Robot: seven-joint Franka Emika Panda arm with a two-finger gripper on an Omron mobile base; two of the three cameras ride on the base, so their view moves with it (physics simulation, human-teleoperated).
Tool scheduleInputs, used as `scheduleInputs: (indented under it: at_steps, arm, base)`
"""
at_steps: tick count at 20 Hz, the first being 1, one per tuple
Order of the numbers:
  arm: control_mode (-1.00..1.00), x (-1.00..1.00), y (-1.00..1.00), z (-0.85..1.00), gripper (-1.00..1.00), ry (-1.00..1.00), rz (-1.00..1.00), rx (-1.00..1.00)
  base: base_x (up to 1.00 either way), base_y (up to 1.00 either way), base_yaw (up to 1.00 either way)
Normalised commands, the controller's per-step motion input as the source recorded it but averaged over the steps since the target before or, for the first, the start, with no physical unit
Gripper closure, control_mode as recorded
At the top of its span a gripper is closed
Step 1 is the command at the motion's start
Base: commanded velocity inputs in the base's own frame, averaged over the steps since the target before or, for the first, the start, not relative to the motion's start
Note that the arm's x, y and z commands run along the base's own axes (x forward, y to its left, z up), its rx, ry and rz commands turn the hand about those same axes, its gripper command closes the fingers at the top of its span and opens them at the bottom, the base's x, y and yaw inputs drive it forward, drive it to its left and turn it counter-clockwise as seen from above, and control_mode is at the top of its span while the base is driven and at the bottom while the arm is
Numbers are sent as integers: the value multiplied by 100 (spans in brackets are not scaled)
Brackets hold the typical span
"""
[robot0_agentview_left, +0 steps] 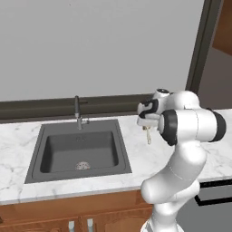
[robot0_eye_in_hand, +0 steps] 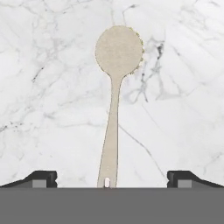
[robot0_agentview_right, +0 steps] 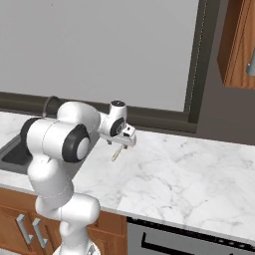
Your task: Grab the spray bottle from the cabinet, then place it next to the cutting board for sanitizing. Then grab the dish brush from the countertop next to the sink and place it next to the cutting board.
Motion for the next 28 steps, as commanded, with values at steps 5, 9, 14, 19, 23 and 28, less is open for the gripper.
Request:
scheduleInputs:
  at_steps: [5, 9, 14, 19, 23, 28]
  arm:
    - [-100, 40, -2, -33, -100, 0, -4, -4]
    - [-100, 38, 0, -22, -100, 0, -4, -3]
    - [-100, 24, -5, -25, -100, 0, -1, 0]
    - [-100, 27, -3, -26, -100, 0, 0, 0]
    - [-100, 26, 0, -33, 100, 0, 0, 0]
    - [-100, 5, 0, -19, 100, -4, 0, 0]
  base:
    - [0, 0, 0]
    - [0, 0, 0]
    - [0, 0, 0]
    - [0, 0, 0]
    - [0, 0, 0]
    - [0, 0, 0]
